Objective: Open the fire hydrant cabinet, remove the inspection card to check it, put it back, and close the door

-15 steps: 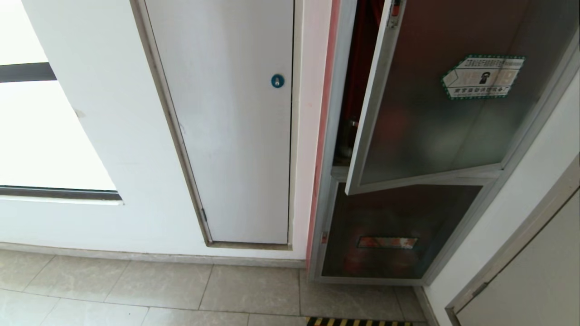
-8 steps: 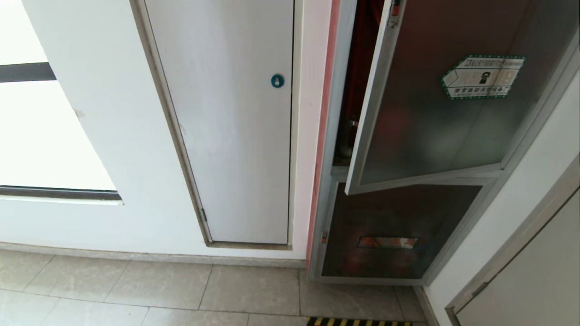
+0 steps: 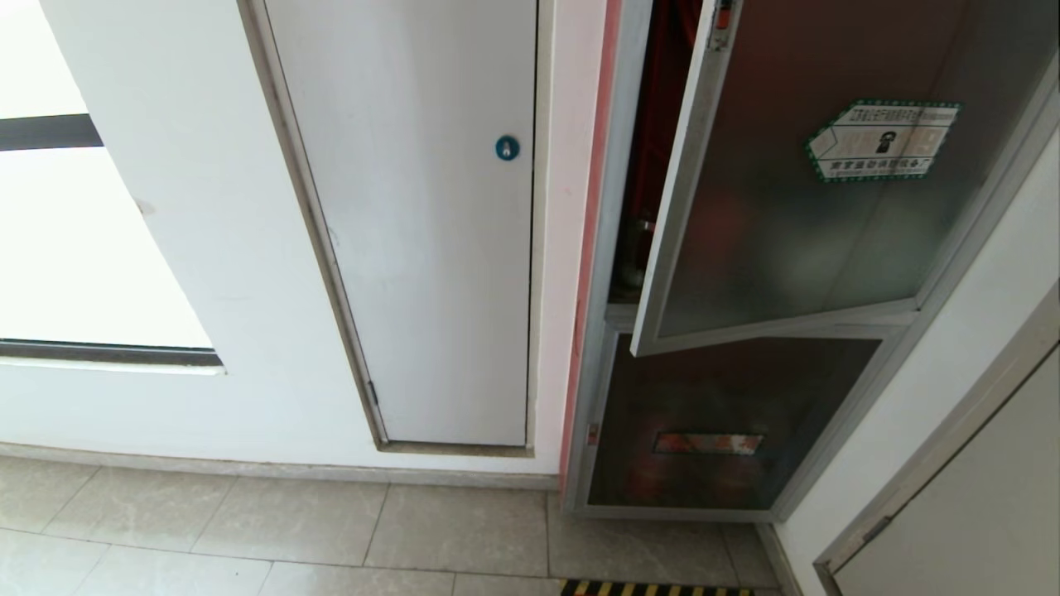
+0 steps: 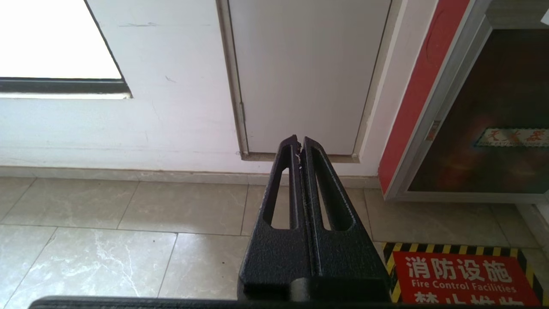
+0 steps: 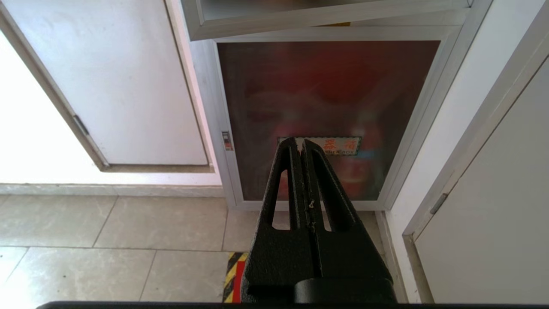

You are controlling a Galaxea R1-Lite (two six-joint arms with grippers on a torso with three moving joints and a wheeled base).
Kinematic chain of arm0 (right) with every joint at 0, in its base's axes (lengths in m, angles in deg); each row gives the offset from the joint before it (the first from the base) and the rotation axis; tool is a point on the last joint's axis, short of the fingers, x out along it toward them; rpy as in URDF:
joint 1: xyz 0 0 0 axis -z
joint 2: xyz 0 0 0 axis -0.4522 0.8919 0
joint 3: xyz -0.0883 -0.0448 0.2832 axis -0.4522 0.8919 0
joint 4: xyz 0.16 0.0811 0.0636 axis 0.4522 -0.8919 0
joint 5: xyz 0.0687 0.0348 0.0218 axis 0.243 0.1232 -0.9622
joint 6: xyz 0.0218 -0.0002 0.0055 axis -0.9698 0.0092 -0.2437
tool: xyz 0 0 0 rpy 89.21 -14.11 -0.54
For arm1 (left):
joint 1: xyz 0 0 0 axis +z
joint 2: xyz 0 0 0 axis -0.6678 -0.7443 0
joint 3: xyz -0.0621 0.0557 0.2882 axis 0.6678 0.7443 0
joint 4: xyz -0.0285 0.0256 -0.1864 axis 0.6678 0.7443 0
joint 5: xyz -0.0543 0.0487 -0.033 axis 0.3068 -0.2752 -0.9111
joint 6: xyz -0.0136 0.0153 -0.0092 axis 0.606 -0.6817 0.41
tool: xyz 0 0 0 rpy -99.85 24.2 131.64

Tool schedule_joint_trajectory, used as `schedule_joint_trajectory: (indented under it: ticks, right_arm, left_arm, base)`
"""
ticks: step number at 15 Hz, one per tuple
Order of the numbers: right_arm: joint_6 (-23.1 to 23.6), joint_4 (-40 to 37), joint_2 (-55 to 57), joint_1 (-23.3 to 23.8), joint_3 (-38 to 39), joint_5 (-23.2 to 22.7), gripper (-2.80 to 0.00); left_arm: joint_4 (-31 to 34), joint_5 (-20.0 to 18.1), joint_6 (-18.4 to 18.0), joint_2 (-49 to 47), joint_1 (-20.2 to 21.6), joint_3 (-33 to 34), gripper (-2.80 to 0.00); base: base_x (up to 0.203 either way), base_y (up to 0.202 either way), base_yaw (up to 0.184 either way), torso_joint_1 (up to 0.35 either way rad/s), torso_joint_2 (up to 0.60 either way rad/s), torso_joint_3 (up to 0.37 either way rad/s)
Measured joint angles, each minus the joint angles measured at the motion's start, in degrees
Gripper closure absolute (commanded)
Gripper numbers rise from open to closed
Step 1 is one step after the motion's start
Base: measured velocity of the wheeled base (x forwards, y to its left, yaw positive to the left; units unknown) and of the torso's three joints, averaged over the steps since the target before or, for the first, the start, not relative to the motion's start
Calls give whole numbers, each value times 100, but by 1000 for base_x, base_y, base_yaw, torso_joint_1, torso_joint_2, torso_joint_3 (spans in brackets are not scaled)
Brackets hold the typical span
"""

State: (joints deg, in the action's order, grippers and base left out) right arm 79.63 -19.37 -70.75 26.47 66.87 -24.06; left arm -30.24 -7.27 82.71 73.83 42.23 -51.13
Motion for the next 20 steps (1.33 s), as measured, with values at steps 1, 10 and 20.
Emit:
schedule_joint_trajectory:
  ticks: [1, 10, 20]
  right_arm:
    - [2, 1, 0, 0, 0, -10, 0]
    - [-149, 4, 2, 0, -2, -6, 0]
    - [-157, 2, 2, 0, 0, 5, 0]
  left_arm:
    - [-5, -2, 0, 0, 0, 0, 0]
    - [-2, 0, 0, 0, 0, 0, 0]
    - [1, 0, -36, 0, 0, 0, 0]
  base:
    - [0, 0, 0, 0, 0, 0]
    - [0, 0, 0, 0, 0, 0]
    - [8, 0, 0, -1, 0, 0]
